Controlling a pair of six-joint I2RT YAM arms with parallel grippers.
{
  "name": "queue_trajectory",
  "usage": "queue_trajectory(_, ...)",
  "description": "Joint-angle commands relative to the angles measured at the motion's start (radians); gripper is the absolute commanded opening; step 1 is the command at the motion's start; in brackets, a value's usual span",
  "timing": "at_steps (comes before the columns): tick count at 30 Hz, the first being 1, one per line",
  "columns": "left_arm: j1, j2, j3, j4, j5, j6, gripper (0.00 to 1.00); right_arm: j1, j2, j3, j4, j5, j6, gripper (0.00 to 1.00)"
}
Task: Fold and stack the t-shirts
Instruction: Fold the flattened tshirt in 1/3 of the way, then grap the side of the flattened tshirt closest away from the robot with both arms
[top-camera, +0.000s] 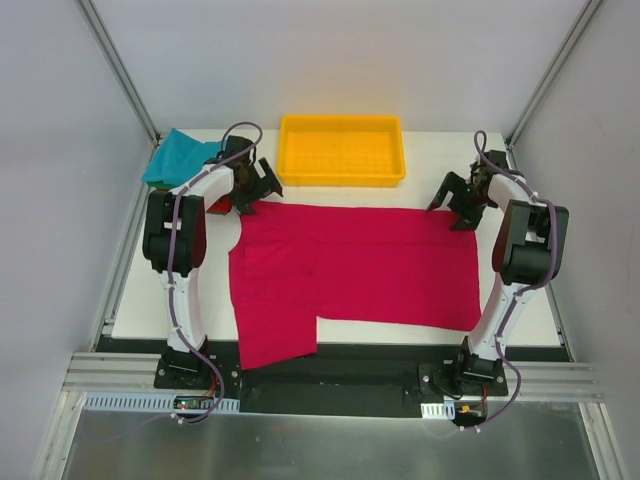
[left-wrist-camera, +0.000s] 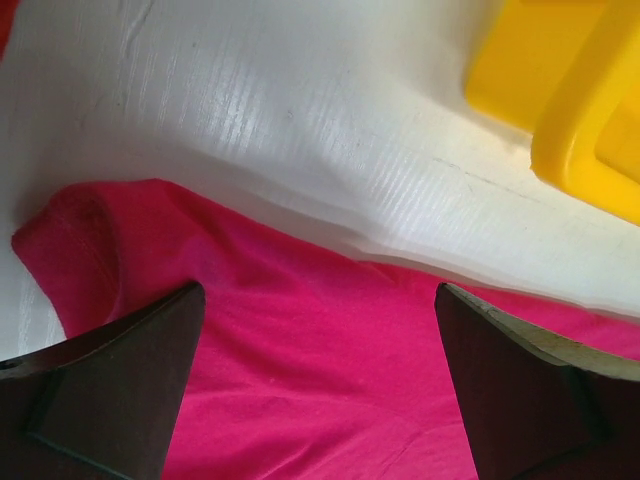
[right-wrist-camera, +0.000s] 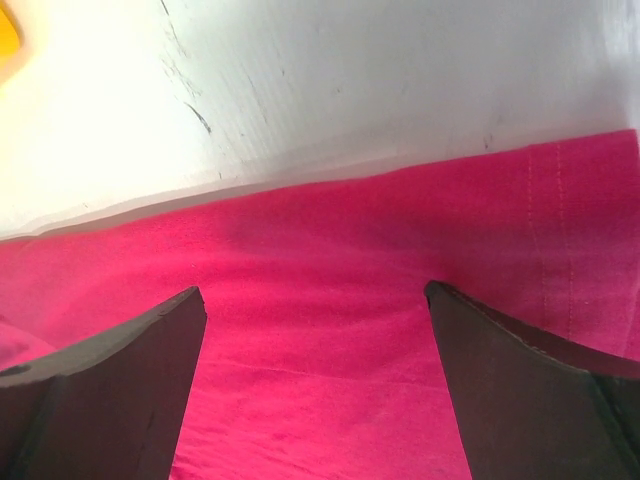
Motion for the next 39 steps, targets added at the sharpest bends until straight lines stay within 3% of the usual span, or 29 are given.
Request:
queue_trajectory(1, 0.015, 0.008, 0.055, -0.049, -0.032, 0.068, 0.99, -0.016, 0.022, 0.055, 0.021, 0.057, -0.032, 0.96)
queue_trajectory(6, -0.002, -0.137, 0.015, -0.06, -0.025, 0.094, 0.99, -0.015, -0.136, 0.04, -0.007, 0.054, -0.036, 0.96)
queue_trajectory(9, -0.031, -0.309, -0.082, -0.063, -0.065, 0.094, 0.99, -0.015, -0.312, -0.109, 0.019, 0.095, -0.005, 0.96)
queue_trajectory(14, -0.125, -0.632, -0.392, -0.073, -0.141, 0.034, 0.99, -0.015, -0.616, -0.394, 0.007, 0.287, 0.072, 0.96)
queue_trajectory(19, -0.332, -0.952, -0.747, -0.147, -0.208, -0.11, 0.99, -0.015, -0.829, -0.583, 0.002, 0.264, 0.077, 0.96)
queue_trajectory(23, -0.461, -1.122, -0.879, -0.353, -0.283, -0.234, 0.98, -0.015, -0.88, -0.634, -0.028, 0.234, 0.055, 0.96)
queue_trajectory(28, -0.55, -1.248, -0.942, -0.587, -0.256, -0.357, 0.87, -0.015, -0.905, -0.666, -0.016, 0.233, 0.027, 0.96)
queue_trajectory(30, -0.591, -1.295, -0.982, -0.632, -0.207, -0.407, 0.77, -0.015, -0.905, -0.669, -0.024, 0.256, 0.024, 0.96)
queue_trajectory(39, -0.732, -1.308, -1.045, -0.647, -0.068, -0.46, 0.51, -0.015, -0.86, -0.666, -0.024, 0.29, 0.018, 0.96)
